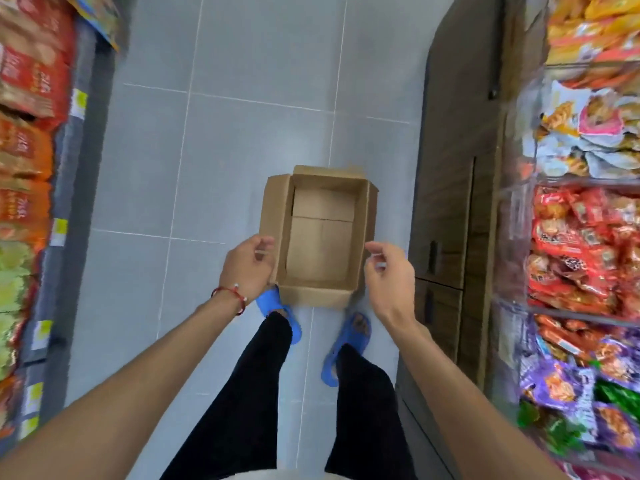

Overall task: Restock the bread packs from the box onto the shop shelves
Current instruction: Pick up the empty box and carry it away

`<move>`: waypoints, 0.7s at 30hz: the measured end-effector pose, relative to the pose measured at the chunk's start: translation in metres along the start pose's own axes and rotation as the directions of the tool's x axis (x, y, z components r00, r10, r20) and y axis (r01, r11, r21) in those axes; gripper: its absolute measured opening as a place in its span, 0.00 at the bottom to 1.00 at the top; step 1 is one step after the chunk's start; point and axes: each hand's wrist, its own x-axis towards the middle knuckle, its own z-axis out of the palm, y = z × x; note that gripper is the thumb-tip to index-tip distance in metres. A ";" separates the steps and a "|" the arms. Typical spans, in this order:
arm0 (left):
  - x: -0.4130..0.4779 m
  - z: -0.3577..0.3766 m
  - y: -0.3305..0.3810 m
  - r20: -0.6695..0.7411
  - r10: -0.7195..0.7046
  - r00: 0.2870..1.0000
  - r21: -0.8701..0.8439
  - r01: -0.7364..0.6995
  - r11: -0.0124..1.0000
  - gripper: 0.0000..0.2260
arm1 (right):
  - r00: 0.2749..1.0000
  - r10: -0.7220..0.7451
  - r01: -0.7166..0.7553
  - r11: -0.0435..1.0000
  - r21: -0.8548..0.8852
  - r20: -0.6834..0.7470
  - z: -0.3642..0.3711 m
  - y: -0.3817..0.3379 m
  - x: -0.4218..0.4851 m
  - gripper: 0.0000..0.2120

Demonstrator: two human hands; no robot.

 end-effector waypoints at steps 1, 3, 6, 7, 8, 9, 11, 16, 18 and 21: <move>0.019 0.009 -0.012 0.009 0.001 1.000 0.026 -0.001 1.000 0.14 | 1.000 0.007 -0.007 1.000 -0.026 0.006 0.013 0.012 0.015 0.14; 0.056 0.029 -0.038 0.021 -0.013 1.000 0.063 0.011 0.998 0.14 | 0.999 0.030 -0.029 0.996 -0.087 0.013 0.041 0.041 0.045 0.15; 0.107 0.067 -0.082 0.027 -0.016 1.000 0.111 0.012 0.994 0.16 | 0.997 0.070 -0.066 0.983 -0.169 0.016 0.082 0.092 0.088 0.16; 0.124 0.080 -0.097 0.028 -0.001 1.000 0.140 -0.003 0.990 0.18 | 0.996 0.084 -0.080 0.980 -0.185 0.015 0.096 0.110 0.100 0.16; 0.142 0.093 -0.111 0.021 0.015 1.000 0.173 -0.018 0.985 0.19 | 0.995 0.095 -0.090 0.975 -0.201 0.015 0.109 0.128 0.113 0.17; 0.160 0.106 -0.124 0.013 0.029 0.999 0.204 -0.031 0.979 0.19 | 0.994 0.105 -0.099 0.972 -0.213 0.014 0.122 0.146 0.126 0.18; 0.193 0.132 -0.149 0.010 0.046 0.999 0.253 -0.047 0.966 0.21 | 0.994 0.111 -0.109 0.966 -0.234 -0.002 0.147 0.180 0.153 0.20; 0.260 0.194 -0.196 -0.045 0.064 0.997 0.279 -0.049 0.959 0.33 | 0.993 0.115 -0.121 0.961 -0.249 -0.039 0.198 0.257 0.219 0.31; 0.282 0.213 -0.210 -0.062 0.110 0.992 0.286 -0.088 0.954 0.38 | 0.995 0.096 -0.102 0.968 -0.230 -0.038 0.214 0.280 0.237 0.35; 0.306 0.234 -0.224 -0.101 0.157 0.982 0.314 -0.118 0.942 0.40 | 0.997 0.052 -0.061 0.982 -0.178 -0.058 0.235 0.304 0.254 0.40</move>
